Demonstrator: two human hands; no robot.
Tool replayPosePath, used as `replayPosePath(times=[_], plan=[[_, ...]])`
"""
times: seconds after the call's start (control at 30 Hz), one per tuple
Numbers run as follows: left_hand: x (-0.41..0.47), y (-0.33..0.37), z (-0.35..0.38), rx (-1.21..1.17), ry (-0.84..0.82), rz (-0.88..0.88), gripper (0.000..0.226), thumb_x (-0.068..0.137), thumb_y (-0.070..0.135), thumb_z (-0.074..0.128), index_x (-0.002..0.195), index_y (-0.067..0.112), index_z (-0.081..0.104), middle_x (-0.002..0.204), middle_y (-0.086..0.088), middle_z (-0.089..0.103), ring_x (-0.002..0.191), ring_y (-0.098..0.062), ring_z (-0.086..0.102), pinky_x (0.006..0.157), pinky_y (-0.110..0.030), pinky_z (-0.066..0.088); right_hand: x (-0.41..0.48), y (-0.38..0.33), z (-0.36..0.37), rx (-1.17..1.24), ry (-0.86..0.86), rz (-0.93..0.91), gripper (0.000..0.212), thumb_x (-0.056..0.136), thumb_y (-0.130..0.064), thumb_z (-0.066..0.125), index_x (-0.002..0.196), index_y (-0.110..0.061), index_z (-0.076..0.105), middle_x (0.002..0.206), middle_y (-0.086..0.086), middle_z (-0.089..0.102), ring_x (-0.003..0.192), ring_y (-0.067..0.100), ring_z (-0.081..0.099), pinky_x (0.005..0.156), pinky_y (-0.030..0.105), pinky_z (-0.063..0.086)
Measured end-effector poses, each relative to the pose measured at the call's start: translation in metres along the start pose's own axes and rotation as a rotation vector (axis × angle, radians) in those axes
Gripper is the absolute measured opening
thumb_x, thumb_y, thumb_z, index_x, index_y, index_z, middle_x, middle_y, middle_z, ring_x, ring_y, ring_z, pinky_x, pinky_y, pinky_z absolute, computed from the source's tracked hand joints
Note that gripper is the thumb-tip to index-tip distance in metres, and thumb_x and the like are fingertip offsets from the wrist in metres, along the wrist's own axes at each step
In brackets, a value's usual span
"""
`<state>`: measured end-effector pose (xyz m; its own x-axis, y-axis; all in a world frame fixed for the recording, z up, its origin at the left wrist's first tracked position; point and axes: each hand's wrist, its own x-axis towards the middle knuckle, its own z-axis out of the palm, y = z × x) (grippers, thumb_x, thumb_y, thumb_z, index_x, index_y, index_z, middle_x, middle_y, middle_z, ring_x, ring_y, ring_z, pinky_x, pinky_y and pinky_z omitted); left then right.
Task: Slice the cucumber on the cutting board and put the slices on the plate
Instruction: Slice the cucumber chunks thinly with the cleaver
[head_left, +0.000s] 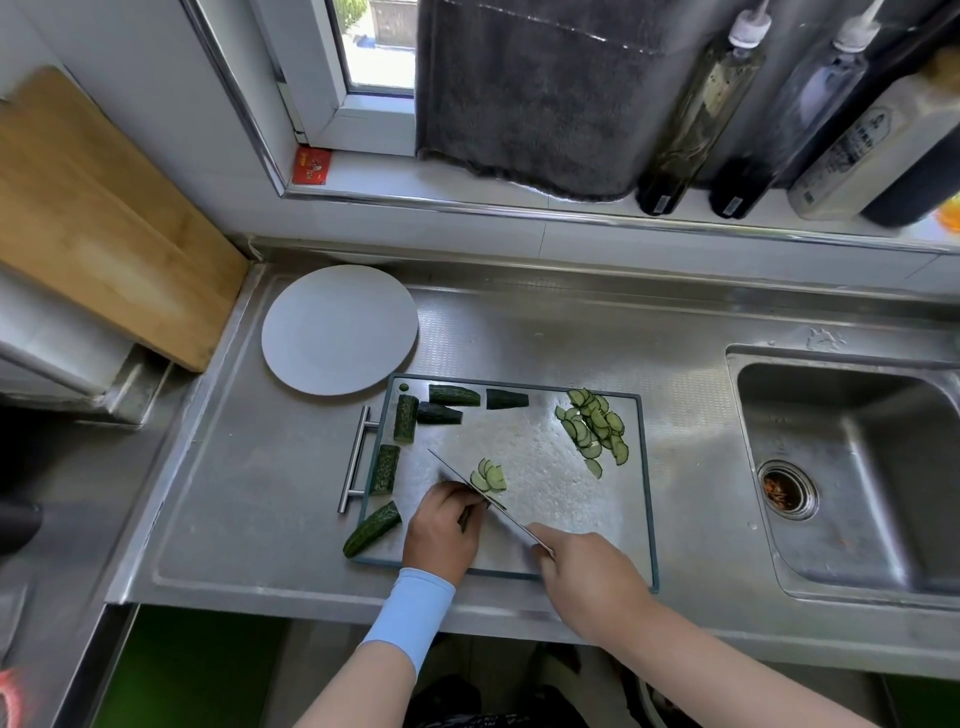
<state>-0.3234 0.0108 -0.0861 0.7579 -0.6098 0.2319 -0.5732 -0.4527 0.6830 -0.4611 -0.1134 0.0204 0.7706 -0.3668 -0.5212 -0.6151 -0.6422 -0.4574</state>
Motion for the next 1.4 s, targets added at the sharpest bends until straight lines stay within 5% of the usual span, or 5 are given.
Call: replayPosePath(times=[0.43,0.63,0.9,1.03,1.4], plan=[[-0.001,0.003,-0.004,-0.010,-0.023,0.014,0.021,0.068,-0.003,0.080,0.083,0.010,0.073,0.090,-0.001,0.065,0.088,-0.013,0.058,0.076,-0.014,0.044,0.029,-0.020,0.005,0.033,-0.002,0.010,0.031,0.102,-0.025,0.038,0.119,-0.031,0.063,0.090,0.003,0.070,0.081,0.026,0.061,0.072,0.035,0.052],[-0.001,0.003,-0.003,0.024,-0.020,-0.002,0.020,0.068,0.000,0.081,0.082,0.012,0.073,0.086,-0.002,0.066,0.086,-0.015,0.057,0.077,-0.016,0.043,0.021,-0.014,0.006,0.023,0.020,-0.014,0.023,0.101,-0.025,0.039,0.110,-0.031,0.060,0.077,-0.005,0.058,0.074,0.023,0.054,0.063,0.031,0.038],[-0.002,0.001,-0.002,0.036,0.008,-0.006,0.022,0.064,-0.003,0.083,0.078,0.010,0.073,0.085,-0.004,0.067,0.086,-0.013,0.055,0.080,-0.012,0.040,-0.003,0.005,0.001,0.003,0.029,-0.030,0.025,0.103,-0.030,0.039,0.116,-0.037,0.059,0.080,-0.003,0.066,0.071,0.018,0.058,0.065,0.032,0.048],[-0.003,0.003,-0.003,0.032,0.007,0.000,0.022,0.064,-0.004,0.083,0.077,0.010,0.073,0.084,-0.004,0.066,0.085,-0.012,0.055,0.077,-0.013,0.041,-0.009,0.010,-0.002,-0.004,0.013,-0.035,0.025,0.105,-0.030,0.038,0.114,-0.040,0.059,0.072,-0.008,0.058,0.062,0.011,0.051,0.054,0.020,0.037],[-0.011,0.003,-0.006,0.026,0.016,-0.023,0.020,0.065,-0.003,0.084,0.078,0.009,0.074,0.085,-0.003,0.067,0.085,-0.011,0.056,0.085,-0.001,0.033,-0.009,0.007,0.000,-0.008,-0.022,-0.032,0.025,0.106,-0.030,0.036,0.110,-0.038,0.060,0.072,-0.008,0.059,0.061,0.009,0.051,0.055,0.020,0.039]])
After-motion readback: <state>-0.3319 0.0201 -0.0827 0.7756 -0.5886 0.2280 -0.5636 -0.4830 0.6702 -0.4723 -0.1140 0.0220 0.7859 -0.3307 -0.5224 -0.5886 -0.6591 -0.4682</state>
